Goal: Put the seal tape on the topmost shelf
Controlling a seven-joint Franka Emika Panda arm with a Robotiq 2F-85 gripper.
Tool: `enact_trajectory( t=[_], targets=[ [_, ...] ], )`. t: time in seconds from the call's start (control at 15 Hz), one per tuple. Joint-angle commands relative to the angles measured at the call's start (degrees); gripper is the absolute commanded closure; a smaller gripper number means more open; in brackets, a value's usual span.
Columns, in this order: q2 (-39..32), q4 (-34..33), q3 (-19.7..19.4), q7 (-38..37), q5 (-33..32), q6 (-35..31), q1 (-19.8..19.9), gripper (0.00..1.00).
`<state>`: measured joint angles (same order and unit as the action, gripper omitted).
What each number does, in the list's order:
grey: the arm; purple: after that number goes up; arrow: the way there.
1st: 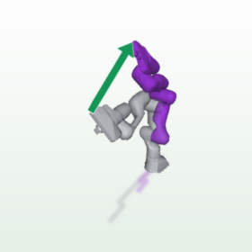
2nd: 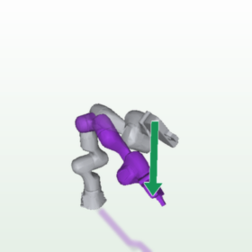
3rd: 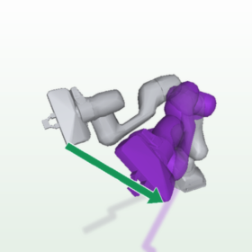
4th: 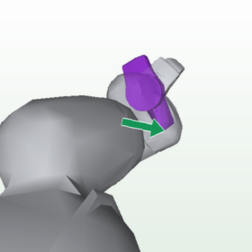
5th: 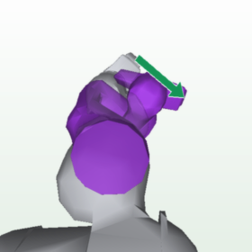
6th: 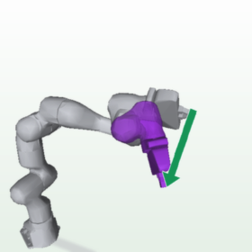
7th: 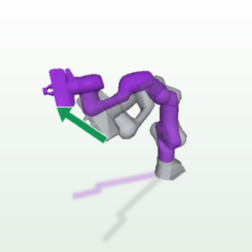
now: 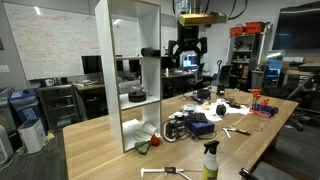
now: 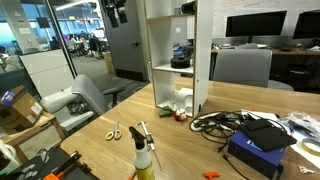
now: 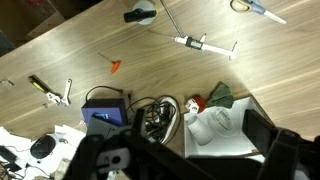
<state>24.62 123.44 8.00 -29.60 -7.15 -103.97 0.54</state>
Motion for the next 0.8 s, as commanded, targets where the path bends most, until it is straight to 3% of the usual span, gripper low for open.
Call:
enact_trajectory(
  t=[0.0,0.33,0.4,0.47,0.73],
  targets=[
    [12.4,14.6,-0.8,5.3,3.0,-7.7,-2.5,0.00],
    [27.6,31.1,-2.1,11.9,6.6,-9.9,-7.7,0.00],
    [30.0,32.5,-0.7,11.3,8.2,-7.1,-5.9,0.00],
    [22.3,26.8,0.6,10.5,6.8,-7.4,-4.4,0.00],
    [24.1,28.7,1.0,10.4,6.9,-7.4,-4.2,0.00]
  ],
)
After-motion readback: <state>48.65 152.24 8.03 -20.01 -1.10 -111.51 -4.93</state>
